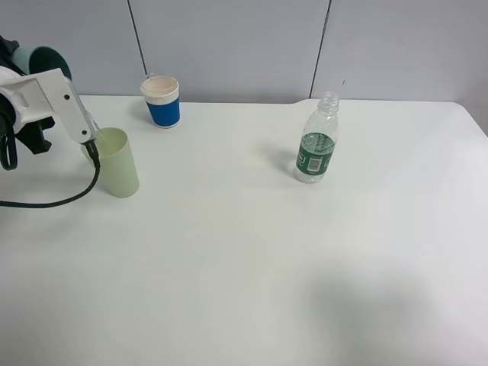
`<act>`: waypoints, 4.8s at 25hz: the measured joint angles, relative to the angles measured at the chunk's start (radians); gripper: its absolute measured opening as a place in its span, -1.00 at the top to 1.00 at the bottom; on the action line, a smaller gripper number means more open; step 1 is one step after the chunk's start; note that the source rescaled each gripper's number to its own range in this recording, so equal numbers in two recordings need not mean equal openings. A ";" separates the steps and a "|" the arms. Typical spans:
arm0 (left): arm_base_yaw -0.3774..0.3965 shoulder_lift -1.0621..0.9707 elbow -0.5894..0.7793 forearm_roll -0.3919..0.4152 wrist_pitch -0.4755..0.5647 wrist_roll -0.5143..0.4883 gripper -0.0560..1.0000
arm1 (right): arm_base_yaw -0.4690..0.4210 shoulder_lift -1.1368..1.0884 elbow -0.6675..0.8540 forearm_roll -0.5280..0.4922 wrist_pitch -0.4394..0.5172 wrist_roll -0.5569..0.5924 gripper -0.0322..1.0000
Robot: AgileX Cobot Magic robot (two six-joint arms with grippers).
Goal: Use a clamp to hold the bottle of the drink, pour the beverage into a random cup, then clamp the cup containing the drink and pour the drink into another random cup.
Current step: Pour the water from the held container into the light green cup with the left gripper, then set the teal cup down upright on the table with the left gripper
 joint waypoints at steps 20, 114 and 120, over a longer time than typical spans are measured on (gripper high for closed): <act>0.000 0.000 0.000 0.079 -0.005 0.113 0.83 | 0.000 0.000 0.000 0.000 0.000 0.000 -0.99; -0.171 0.138 0.034 1.327 -0.017 -1.965 0.83 | 0.000 0.000 0.000 0.000 0.000 0.000 -0.99; -0.227 0.256 0.034 1.068 -0.088 -1.868 0.83 | 0.000 0.000 0.000 0.000 0.000 0.000 -0.99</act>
